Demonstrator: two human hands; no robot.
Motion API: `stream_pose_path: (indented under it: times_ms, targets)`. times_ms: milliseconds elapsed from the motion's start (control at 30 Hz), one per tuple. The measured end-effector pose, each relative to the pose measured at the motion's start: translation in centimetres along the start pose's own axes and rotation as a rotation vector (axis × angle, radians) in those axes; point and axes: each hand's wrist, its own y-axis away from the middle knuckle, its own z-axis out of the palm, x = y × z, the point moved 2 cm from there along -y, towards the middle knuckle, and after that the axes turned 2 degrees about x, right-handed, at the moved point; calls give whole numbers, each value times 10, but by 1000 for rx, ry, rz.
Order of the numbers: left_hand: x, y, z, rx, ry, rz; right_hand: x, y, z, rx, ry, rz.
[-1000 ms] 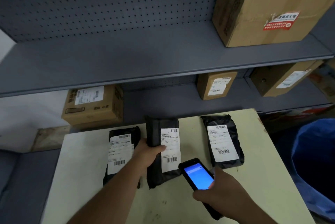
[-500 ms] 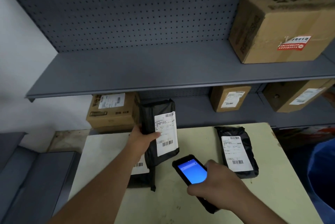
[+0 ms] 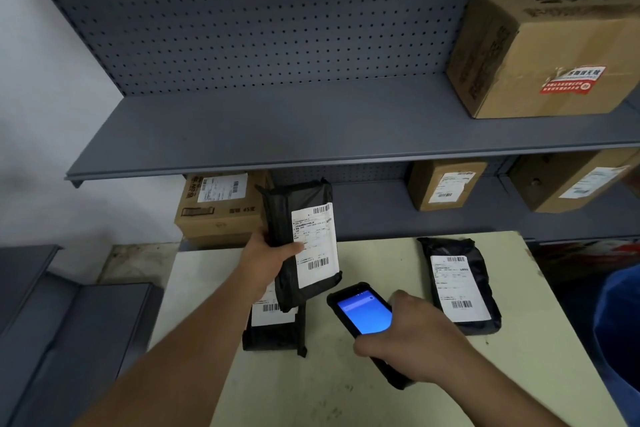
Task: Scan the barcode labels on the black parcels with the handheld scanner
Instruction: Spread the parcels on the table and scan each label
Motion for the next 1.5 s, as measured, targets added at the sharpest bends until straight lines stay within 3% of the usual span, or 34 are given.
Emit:
stream_pose_path:
  times_ms: [1500]
  targets:
    - [-18,-8,3,8,18,7,13,-9,18,-16,3,27]
